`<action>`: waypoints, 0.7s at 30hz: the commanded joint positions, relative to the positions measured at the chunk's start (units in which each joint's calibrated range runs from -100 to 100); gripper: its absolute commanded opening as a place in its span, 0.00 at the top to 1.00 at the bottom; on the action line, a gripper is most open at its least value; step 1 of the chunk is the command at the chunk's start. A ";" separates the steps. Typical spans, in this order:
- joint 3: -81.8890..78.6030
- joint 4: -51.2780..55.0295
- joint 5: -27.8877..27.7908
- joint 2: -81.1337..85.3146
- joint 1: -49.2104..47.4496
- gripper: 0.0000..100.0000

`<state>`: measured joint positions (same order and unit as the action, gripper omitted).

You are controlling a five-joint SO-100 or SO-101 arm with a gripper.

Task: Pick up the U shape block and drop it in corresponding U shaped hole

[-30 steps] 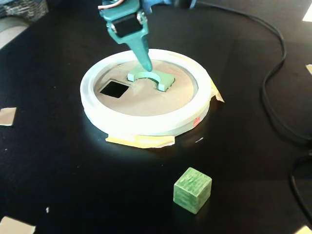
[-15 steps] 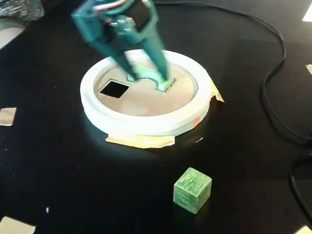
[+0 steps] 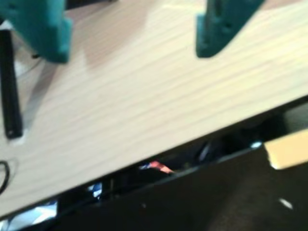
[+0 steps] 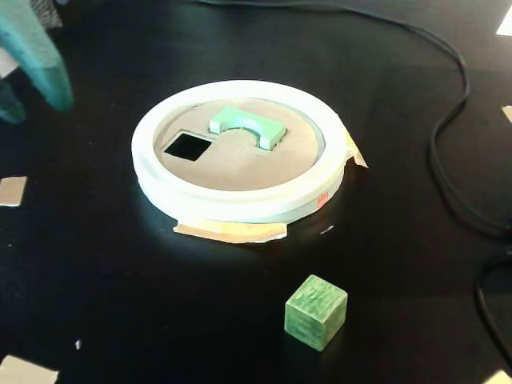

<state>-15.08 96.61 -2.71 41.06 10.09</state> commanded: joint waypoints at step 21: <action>-79.82 -41.86 -0.34 58.94 1.77 0.56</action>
<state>-92.68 56.35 -2.81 96.97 11.59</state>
